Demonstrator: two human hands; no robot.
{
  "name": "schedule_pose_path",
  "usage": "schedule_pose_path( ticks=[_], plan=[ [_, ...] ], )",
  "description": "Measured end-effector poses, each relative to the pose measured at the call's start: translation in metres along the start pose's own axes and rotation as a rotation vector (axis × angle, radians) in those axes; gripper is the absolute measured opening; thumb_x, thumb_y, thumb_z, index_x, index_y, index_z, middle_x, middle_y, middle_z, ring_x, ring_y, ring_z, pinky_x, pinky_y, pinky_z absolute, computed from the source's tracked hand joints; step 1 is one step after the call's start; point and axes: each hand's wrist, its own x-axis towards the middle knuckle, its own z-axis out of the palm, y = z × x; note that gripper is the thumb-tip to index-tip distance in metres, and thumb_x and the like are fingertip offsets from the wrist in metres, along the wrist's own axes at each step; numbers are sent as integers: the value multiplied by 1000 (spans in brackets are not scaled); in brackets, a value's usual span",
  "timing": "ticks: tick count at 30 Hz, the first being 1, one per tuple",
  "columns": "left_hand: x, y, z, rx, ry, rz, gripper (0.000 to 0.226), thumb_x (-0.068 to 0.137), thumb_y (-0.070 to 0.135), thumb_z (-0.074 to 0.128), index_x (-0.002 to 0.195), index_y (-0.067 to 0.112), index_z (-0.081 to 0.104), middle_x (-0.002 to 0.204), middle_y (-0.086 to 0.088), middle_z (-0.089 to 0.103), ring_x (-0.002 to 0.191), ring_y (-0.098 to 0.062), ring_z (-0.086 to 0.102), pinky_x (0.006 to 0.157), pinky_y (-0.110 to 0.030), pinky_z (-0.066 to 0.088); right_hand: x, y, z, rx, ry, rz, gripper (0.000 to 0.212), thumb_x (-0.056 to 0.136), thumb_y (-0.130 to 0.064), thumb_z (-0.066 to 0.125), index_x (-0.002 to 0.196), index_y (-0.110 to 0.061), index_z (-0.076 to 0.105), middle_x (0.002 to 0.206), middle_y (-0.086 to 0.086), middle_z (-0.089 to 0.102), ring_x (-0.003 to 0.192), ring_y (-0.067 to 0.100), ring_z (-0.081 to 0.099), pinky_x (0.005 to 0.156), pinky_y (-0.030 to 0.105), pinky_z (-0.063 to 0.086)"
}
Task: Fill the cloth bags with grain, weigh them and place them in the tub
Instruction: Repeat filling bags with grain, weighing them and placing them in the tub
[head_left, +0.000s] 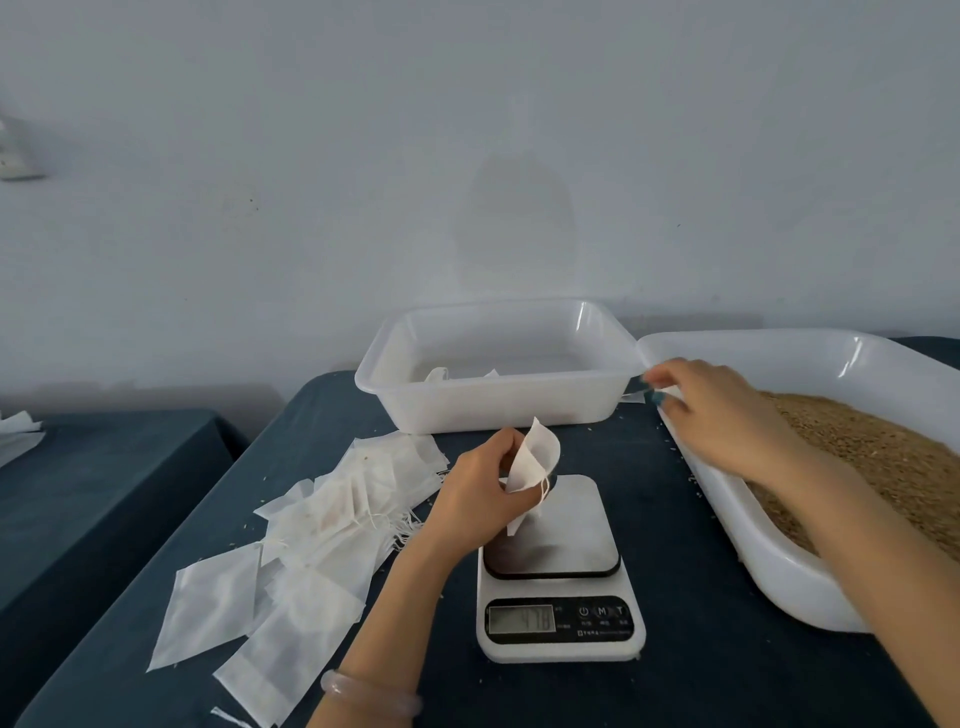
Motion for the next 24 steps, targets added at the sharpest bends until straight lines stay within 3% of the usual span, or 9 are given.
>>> schedule_pose_path(
  ticks=[2, 6, 10, 13, 18, 21, 24],
  plan=[
    [0, -1, 0, 10, 2, -12, 28, 80, 46, 73, 96, 44, 49, 86, 31, 61, 81, 9, 59, 58, -9, 45, 7, 23, -14, -216, -138, 178, 37, 100, -26, 49, 134, -10, 48, 131, 10, 55, 118, 29, 51, 95, 38, 46],
    [0, -2, -1, 34, 9, -27, 30, 81, 38, 74, 101, 38, 52, 88, 28, 60, 81, 6, 59, 59, -9, 44, 5, 48, -32, -571, -525, 362, 34, 93, -44, 60, 98, -11, 53, 86, -2, 53, 71, 11, 49, 60, 23, 40],
    [1, -4, 0, 61, 14, -40, 34, 81, 37, 76, 104, 37, 51, 92, 27, 59, 87, 4, 59, 64, -12, 46, -3, 67, -22, -599, -554, 406, 33, 89, -42, 66, 78, -17, 47, 83, -3, 56, 70, 10, 52, 59, 21, 41],
    [1, -6, 1, 62, 16, -49, 33, 81, 36, 77, 102, 35, 52, 92, 24, 61, 86, 1, 60, 64, -13, 46, -4, 70, -18, -584, -499, 440, 23, 91, -34, 65, 96, -13, 56, 87, -1, 58, 74, 11, 55, 66, 23, 47],
    [2, -9, 3, 63, 30, -54, 31, 81, 36, 76, 103, 29, 56, 90, 20, 64, 83, -3, 61, 67, -23, 53, -2, 71, -16, -494, -540, 504, 35, 98, -21, 53, 127, -2, 54, 95, 0, 58, 78, 11, 56, 65, 19, 45],
    [2, -10, 3, 66, 24, -57, 30, 81, 36, 77, 101, 31, 55, 90, 19, 64, 84, -4, 62, 67, -24, 53, 0, 70, -14, -326, -539, 529, 45, 99, -32, 50, 134, -2, 49, 108, 5, 58, 97, 19, 59, 81, 24, 48],
    [2, -10, 3, 76, 16, -51, 31, 80, 36, 77, 102, 32, 55, 91, 20, 64, 85, -4, 62, 68, -23, 54, 8, 74, -11, -140, -424, 564, 42, 102, -29, 45, 134, -2, 47, 96, 8, 59, 79, 20, 58, 66, 26, 48]
  ],
)
